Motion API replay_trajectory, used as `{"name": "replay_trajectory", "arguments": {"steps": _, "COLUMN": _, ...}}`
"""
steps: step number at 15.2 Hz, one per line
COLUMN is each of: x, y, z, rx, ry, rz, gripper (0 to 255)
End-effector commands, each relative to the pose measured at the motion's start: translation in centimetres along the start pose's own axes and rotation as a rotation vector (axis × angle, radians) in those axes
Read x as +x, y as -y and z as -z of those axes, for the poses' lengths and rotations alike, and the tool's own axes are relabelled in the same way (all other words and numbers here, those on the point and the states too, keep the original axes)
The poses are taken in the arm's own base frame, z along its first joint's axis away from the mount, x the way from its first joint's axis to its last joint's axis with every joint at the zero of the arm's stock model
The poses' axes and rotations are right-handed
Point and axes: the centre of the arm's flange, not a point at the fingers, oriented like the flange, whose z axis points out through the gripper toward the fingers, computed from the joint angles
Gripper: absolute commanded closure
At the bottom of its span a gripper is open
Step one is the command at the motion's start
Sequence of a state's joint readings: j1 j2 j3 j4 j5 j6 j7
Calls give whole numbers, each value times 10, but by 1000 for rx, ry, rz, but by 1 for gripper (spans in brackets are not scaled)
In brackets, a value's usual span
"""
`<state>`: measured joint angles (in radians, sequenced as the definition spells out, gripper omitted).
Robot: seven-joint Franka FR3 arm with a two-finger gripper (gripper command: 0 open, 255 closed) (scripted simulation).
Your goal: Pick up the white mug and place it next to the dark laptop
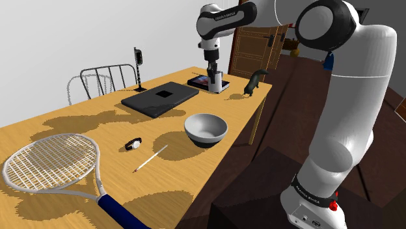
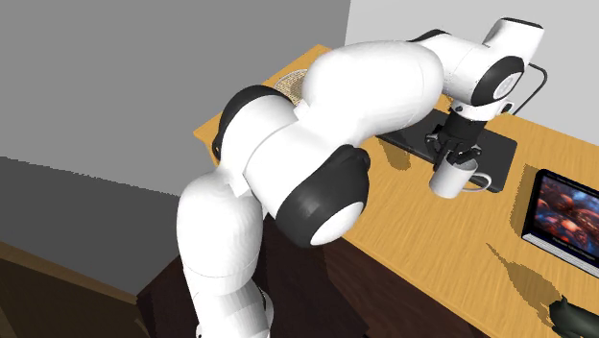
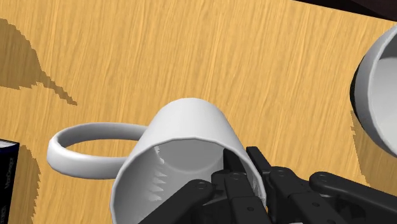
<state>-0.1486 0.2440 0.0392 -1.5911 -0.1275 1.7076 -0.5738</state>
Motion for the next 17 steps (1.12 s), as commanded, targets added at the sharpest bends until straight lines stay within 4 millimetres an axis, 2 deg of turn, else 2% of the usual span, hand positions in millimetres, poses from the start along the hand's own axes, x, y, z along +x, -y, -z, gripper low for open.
{"name": "replay_trajectory", "arguments": {"steps": 1, "x": 0, "y": 0, "z": -11, "rx": 0, "ry": -1, "rz": 0, "gripper": 255}}
{"name": "replay_trajectory", "arguments": {"steps": 17, "x": 14, "y": 2, "z": -94, "rx": 0, "ry": -1, "rz": 0, "gripper": 255}}
